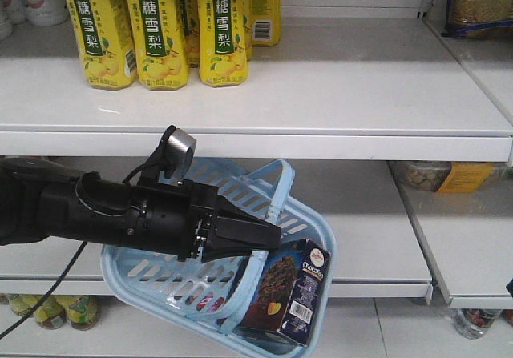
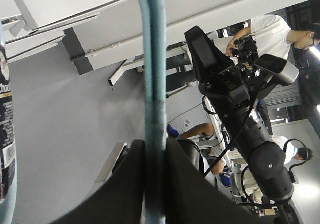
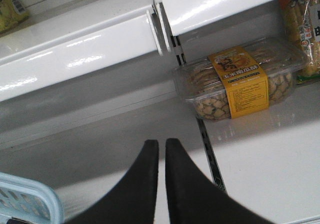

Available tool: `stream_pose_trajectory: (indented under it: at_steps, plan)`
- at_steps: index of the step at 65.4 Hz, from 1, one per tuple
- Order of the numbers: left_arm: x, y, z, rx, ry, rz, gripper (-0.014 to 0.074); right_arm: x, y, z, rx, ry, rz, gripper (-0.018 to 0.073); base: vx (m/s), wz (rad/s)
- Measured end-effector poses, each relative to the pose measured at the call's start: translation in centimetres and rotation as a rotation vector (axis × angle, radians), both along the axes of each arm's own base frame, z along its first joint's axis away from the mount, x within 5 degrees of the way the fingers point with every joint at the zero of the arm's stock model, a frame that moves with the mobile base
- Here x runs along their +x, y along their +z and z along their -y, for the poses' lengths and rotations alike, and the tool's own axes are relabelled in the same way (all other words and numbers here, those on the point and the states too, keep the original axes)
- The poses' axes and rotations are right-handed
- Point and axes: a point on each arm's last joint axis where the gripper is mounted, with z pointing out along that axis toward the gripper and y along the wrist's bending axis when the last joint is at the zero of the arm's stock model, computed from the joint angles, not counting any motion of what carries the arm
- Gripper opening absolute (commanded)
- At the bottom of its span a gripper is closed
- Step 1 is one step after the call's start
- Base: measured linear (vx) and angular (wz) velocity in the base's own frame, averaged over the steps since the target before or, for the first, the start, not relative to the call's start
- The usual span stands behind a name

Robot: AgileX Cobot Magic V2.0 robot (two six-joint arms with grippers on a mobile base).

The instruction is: Left arm holds basket, right arm returns cookies

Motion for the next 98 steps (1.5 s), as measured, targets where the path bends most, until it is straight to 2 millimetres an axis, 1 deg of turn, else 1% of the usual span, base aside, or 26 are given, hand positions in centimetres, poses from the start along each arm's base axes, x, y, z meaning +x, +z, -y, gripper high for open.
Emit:
stream_pose_trajectory:
  at_steps: [7, 10, 16, 19, 24, 29, 37, 42, 49, 61, 66, 72, 82, 98]
  plan:
    - [0.0, 0.0, 0.0, 0.0, 0.0, 0.0, -0.0006, 0.0, 0.0, 0.0, -0.002, 0.001, -0.001, 0.026, 0.0, 0.0]
    - [0.0, 0.0, 0.0, 0.0, 0.0, 0.0, -0.0006, 0.0, 0.0, 0.0, -0.002, 0.001, -0.001, 0.0333, 0.0, 0.0]
    - [0.0, 0.0, 0.0, 0.0, 0.0, 0.0, -0.0006, 0.0, 0.0, 0.0, -0.002, 0.001, -0.002, 0.0435, 0.0, 0.0]
    - [0.0, 0.0, 0.0, 0.0, 0.0, 0.0, -0.0006, 0.0, 0.0, 0.0, -0.001, 0.002, -0.004, 0.0472, 0.0, 0.0]
    - [0.0, 0.0, 0.0, 0.0, 0.0, 0.0, -0.0006, 0.0, 0.1, -0.1, 0.012, 0.007, -0.018, 0.0508, 0.0, 0.0]
    - [0.0, 0.0, 0.0, 0.0, 0.0, 0.0, -0.0006, 0.3, 0.7, -0.2, 0.028, 0.02, -0.047, 0.0515, 0.0, 0.0]
    - [0.0, 0.0, 0.0, 0.0, 0.0, 0.0, -0.0006, 1.4, 1.9, -0.8, 0.083, 0.066, -0.131, 0.0513, 0.0, 0.0]
    - [0.0, 0.0, 0.0, 0.0, 0.0, 0.0, -0.0006, 2.3, 2.6, -1.8, 0.154, 0.126, -0.171, 0.0513, 0.0, 0.0]
    - [0.0, 0.0, 0.0, 0.0, 0.0, 0.0, -0.0006, 3.4, 2.8, -3.8, 0.232, 0.23, -0.241, 0.0513, 0.0, 0.0]
    - [0.0, 0.0, 0.0, 0.0, 0.0, 0.0, -0.0006, 4.6, 1.5, -8.0, 0.339, 0.404, -0.447, 0.0513, 0.0, 0.0]
    - [0.0, 0.0, 0.0, 0.0, 0.0, 0.0, -0.0006, 4.8, 0.7, -9.8, 0.359, 0.462, -0.537, 0.0513, 0.0, 0.0]
    - [0.0, 0.0, 0.0, 0.0, 0.0, 0.0, -0.0006, 5.1, -0.2, -11.4, 0.366, 0.503, -0.61, 0.0513, 0.0, 0.0]
    - [0.0, 0.0, 0.0, 0.0, 0.0, 0.0, -0.0006, 5.8, -1.3, -13.2, 0.345, 0.54, -0.684, 0.0513, 0.0, 0.0]
    - [0.0, 0.0, 0.0, 0.0, 0.0, 0.0, -0.0006, 7.5, -2.5, -14.5, 0.284, 0.556, -0.722, 0.0514, 0.0, 0.0]
